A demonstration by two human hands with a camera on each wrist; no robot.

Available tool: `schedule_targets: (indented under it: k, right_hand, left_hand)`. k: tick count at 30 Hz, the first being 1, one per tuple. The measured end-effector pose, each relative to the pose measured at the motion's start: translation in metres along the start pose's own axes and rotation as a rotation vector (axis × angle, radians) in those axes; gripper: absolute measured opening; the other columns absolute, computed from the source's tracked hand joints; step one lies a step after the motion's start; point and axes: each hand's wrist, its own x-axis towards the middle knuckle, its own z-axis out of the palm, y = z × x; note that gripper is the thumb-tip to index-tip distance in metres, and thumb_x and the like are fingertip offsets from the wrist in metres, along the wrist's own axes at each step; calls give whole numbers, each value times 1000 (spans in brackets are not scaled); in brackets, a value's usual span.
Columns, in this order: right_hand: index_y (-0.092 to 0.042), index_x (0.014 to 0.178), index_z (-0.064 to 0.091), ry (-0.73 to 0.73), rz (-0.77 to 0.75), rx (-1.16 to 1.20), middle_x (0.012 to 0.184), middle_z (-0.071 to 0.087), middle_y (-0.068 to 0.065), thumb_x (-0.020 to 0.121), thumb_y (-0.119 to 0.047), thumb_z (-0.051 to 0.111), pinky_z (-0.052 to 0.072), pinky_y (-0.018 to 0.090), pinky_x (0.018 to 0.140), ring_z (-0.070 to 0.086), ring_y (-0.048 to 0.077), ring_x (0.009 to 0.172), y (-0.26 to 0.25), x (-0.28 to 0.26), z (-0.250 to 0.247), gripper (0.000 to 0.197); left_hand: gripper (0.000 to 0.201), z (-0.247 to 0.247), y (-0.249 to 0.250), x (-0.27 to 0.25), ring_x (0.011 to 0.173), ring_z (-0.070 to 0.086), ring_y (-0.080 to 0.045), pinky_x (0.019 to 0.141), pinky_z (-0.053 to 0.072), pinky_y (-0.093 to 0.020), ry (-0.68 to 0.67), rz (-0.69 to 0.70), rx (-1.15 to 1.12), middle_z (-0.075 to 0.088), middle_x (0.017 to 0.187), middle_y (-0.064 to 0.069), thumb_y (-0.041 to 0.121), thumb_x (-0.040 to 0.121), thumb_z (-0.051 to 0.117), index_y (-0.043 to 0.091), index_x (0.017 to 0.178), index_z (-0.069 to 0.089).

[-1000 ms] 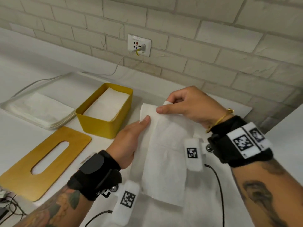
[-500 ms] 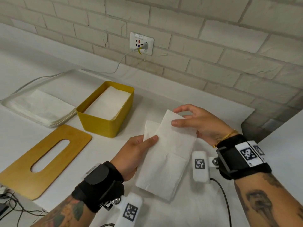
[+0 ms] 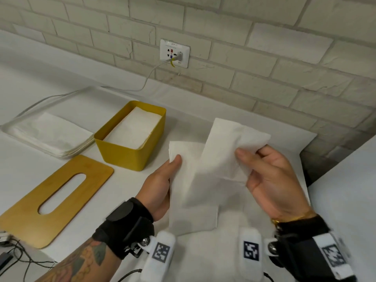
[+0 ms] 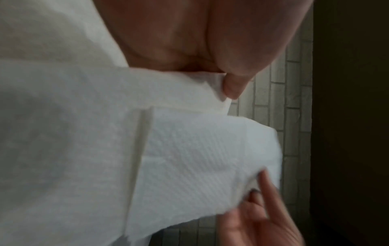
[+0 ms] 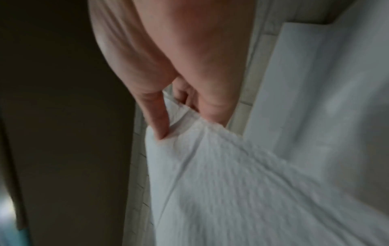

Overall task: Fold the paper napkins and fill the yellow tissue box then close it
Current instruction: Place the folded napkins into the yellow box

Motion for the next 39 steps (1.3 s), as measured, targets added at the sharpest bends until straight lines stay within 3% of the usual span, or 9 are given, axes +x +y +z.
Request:
schedule_targets:
  k: [4, 6, 11, 17, 22, 27, 31, 36, 39]
  right_hand:
    - [-9, 110, 75, -186, 76, -71, 116, 74, 15, 70, -11, 73, 62, 31, 80, 73, 25, 103, -12, -8, 11, 40]
    - [-7, 115, 69, -108, 100, -232, 111, 76, 13, 77, -6, 72, 62, 35, 82, 74, 26, 100, 3, 0, 13, 38]
    - [-14, 108, 71, 41, 86, -516, 98, 79, 5, 88, -5, 74, 57, 53, 95, 76, 25, 94, 36, 13, 11, 22]
    - [-16, 106, 72, 91, 83, -558, 97, 79, 2, 88, -9, 76, 58, 51, 93, 76, 22, 93, 42, 18, 12, 20]
    - [-14, 106, 72, 125, 103, -527, 96, 79, 3, 88, -9, 75, 58, 50, 93, 76, 22, 93, 45, 20, 16, 18]
    - [-14, 108, 71, 106, 113, -486, 99, 79, 4, 85, -10, 79, 58, 50, 93, 76, 23, 95, 48, 18, 14, 25]
    - [-21, 116, 69, -19, 232, -537, 108, 78, 1, 74, -13, 88, 58, 47, 94, 74, 22, 102, 64, 3, 9, 47]
    - [-12, 115, 67, -121, 436, -579, 98, 79, 10, 81, 0, 80, 62, 43, 83, 76, 27, 88, 83, -21, -2, 38]
    - [-8, 108, 65, -167, 469, -687, 89, 78, 12, 80, -8, 83, 62, 42, 81, 75, 26, 81, 76, -25, -15, 33]
  left_hand:
    - [45, 0, 2, 0, 117, 68, -28, 105, 48, -49, 35, 2, -32, 72, 125, -9, 44, 102, 46, 15, 132, 63]
    - [51, 5, 0, -1, 120, 66, -30, 109, 44, -50, 8, -7, -44, 70, 129, -11, 49, 102, 43, 15, 135, 62]
    - [56, 10, -2, -5, 113, 71, -22, 96, 52, -40, -59, 32, 51, 74, 121, -6, 58, 93, 39, 20, 126, 65]
    - [58, 8, -1, -7, 116, 69, -21, 103, 50, -42, -61, 41, 108, 73, 123, -4, 61, 95, 35, 23, 128, 63]
    - [48, 12, -3, -6, 114, 70, -21, 101, 51, -39, -74, 54, 172, 74, 121, -5, 48, 102, 38, 17, 125, 66]
    - [47, 9, -4, 1, 116, 69, -27, 108, 48, -48, -32, 62, 190, 72, 123, -10, 43, 106, 38, 11, 131, 63]
    - [47, 8, 6, 5, 113, 70, -29, 102, 52, -50, 11, 109, 157, 73, 121, -11, 43, 107, 38, 11, 131, 61]
    - [38, -2, 20, 10, 104, 73, -20, 90, 56, -40, 122, 187, 106, 77, 113, -4, 40, 107, 41, 16, 125, 63]
    - [32, -8, 23, 7, 101, 74, -18, 89, 56, -39, 147, 194, 84, 78, 109, 0, 39, 107, 41, 21, 119, 64]
